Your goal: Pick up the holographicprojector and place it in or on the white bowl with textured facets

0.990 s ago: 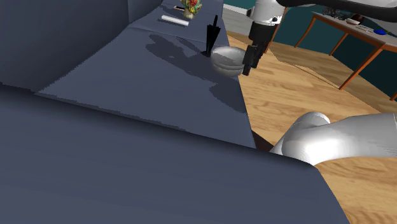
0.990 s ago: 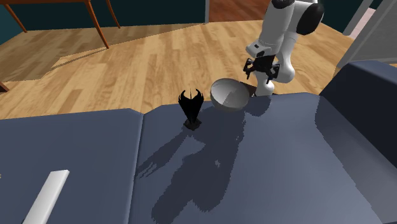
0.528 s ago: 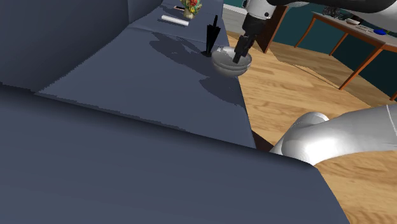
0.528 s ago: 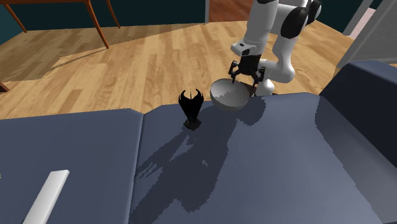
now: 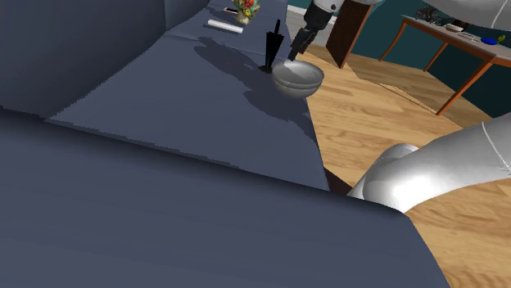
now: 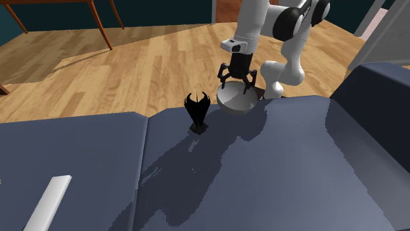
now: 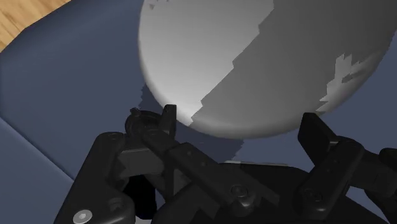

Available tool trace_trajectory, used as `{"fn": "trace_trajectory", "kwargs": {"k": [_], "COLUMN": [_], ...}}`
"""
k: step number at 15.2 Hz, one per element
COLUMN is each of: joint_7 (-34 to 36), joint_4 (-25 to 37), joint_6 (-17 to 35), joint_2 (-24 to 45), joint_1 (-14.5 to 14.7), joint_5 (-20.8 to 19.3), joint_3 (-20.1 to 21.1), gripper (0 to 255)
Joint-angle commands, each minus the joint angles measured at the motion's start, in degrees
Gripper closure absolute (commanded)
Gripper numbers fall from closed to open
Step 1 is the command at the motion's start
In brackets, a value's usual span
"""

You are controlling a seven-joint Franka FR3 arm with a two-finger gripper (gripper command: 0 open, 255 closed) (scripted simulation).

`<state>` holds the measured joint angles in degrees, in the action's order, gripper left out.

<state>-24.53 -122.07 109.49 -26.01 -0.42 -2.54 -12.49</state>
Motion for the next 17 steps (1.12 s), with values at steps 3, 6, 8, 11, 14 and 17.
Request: {"fn": "trace_trajectory", "kwargs": {"k": [3, 6, 8, 11, 14, 17], "joint_7": [-4.51, -8.11, -10.67, -13.58, -13.93, -14.33], "joint_4": [4.68, 8.94, 12.07, 15.71, 14.71, 13.83], "joint_6": [5.41, 8.69, 10.53, 12.15, 14.12, 16.06], "joint_2": [4.7, 8.53, 11.17, 14.11, 15.17, 16.31], "joint_1": [0.74, 1.45, 1.94, 2.36, 2.51, 2.68], "joint_5": [2.44, 5.23, 7.54, 10.45, 10.99, 11.61], "joint_3": [-2.99, -5.19, -6.67, -8.2, -8.26, -8.34], "gripper": [0, 0, 0, 0, 0, 0]}}
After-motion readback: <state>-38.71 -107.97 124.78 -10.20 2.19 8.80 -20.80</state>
